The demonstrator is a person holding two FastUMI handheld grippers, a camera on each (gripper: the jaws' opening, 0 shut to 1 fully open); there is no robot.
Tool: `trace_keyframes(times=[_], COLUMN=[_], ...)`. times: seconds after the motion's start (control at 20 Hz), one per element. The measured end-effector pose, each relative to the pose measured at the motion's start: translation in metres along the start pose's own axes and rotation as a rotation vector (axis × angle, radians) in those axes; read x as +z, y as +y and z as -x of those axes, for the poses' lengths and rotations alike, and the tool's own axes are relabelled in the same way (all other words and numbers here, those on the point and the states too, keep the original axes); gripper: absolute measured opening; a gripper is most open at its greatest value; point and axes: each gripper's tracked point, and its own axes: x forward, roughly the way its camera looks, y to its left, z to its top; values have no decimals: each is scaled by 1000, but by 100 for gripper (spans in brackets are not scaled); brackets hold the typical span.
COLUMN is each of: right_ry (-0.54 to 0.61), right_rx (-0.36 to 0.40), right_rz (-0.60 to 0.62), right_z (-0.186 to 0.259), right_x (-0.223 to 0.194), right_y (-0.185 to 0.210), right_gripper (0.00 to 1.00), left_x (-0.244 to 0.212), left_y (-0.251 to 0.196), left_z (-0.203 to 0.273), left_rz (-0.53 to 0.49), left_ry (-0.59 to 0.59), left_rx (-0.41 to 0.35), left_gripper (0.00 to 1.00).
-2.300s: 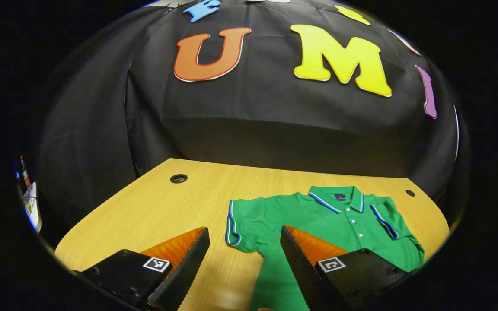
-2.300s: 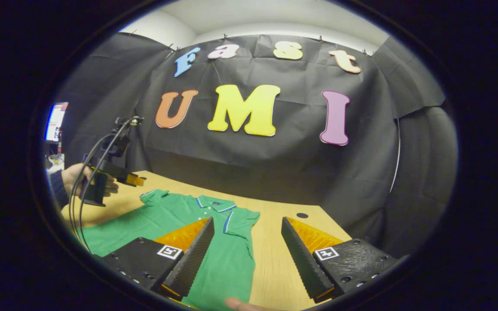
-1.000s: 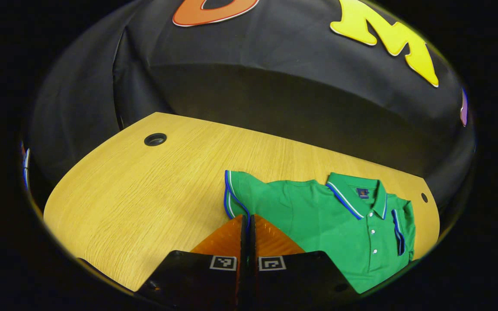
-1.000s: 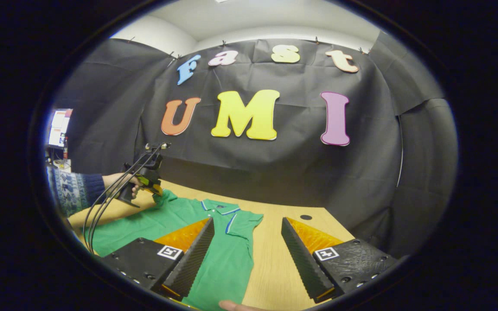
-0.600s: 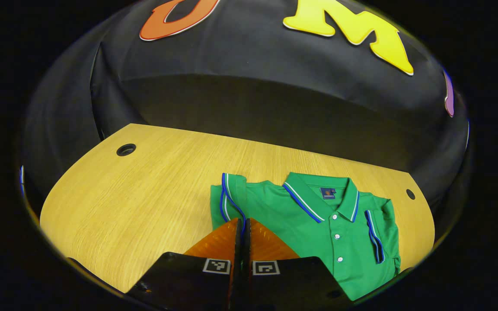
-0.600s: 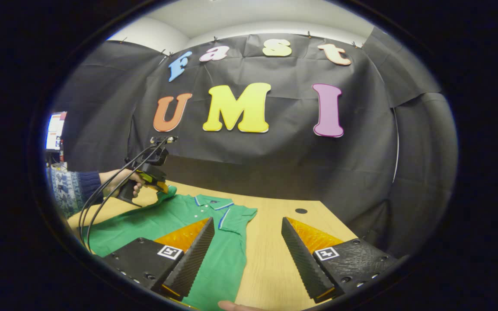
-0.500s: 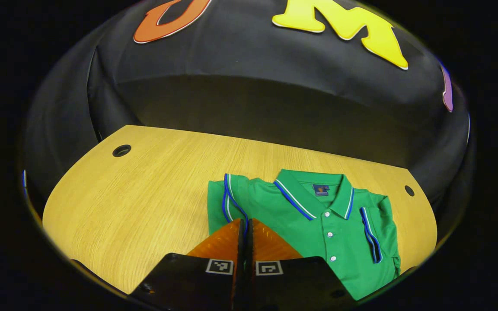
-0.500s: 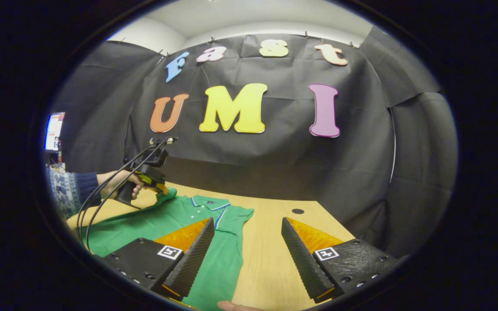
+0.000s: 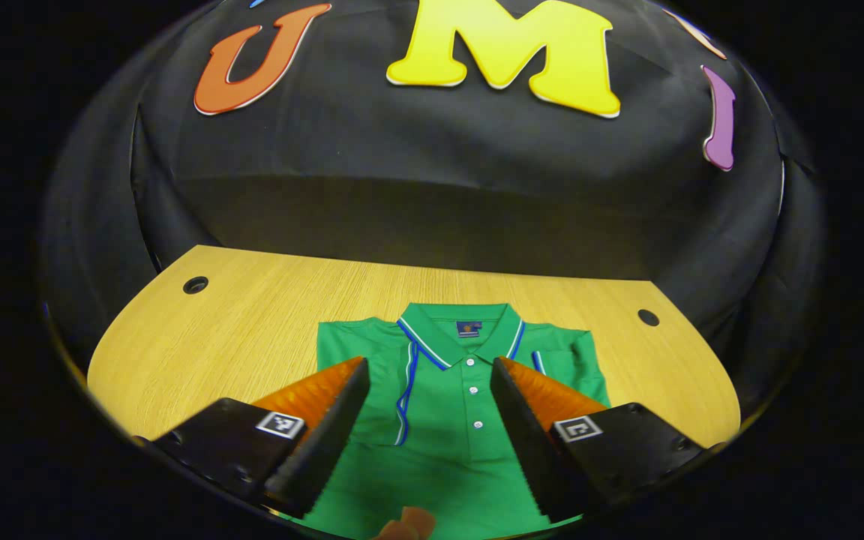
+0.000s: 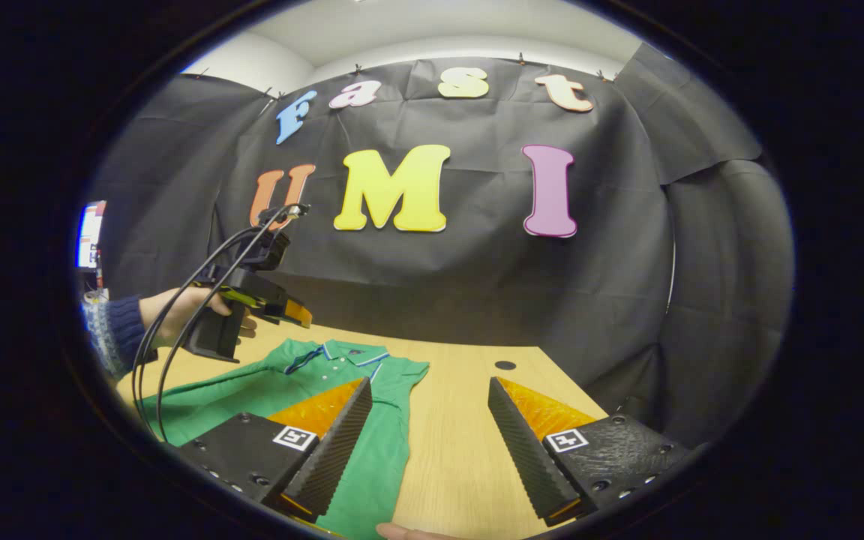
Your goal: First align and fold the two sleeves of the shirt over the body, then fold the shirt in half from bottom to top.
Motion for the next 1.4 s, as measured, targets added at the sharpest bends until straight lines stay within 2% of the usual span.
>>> trace_keyframes(times=[0.15, 0.3, 0.4, 0.6, 0.75, 0.85, 0.95, 1.05, 1.15, 1.25, 1.4], right_ry=[-34, -47, -64, -59, -87, -86, -49, 17, 87, 140, 186], right_rx=[-12, -25, -34, -4, -62, -76, -80, -74, -57, -45, -20], right_rz=[0, 17, 28, -28, -57, -72, -59, -50, -48, -38, -35], right_z=[21, 46, 66, 113, 137, 146, 145, 142, 137, 131, 123], right_x=[22, 36, 43, 23, 14, -1, -28, -64, -101, -127, -152], right_y=[0, 5, 9, 21, 1, 1, 5, 17, 34, 48, 63], right_gripper=[95, 96, 96, 95, 96, 96, 92, 95, 92, 96, 96], left_x=[7, 2, -3, -41, -85, -112, -137, -167, -201, -233, -248], left_y=[-10, -21, -10, 11, 40, 67, 87, 104, 113, 119, 122], left_z=[48, 106, 143, 208, 242, 260, 275, 284, 279, 267, 253], left_rz=[-39, -27, -20, -22, -46, -62, -80, -69, -34, 15, 35], left_ry=[-66, -145, -204, -247, -238, -238, -247, -238, -213, -153, -127], left_rx=[-3, -34, -8, 8, 37, 74, 89, 90, 90, 82, 74], left_gripper=[100, 100, 100, 100, 100, 100, 100, 100, 100, 100, 100])
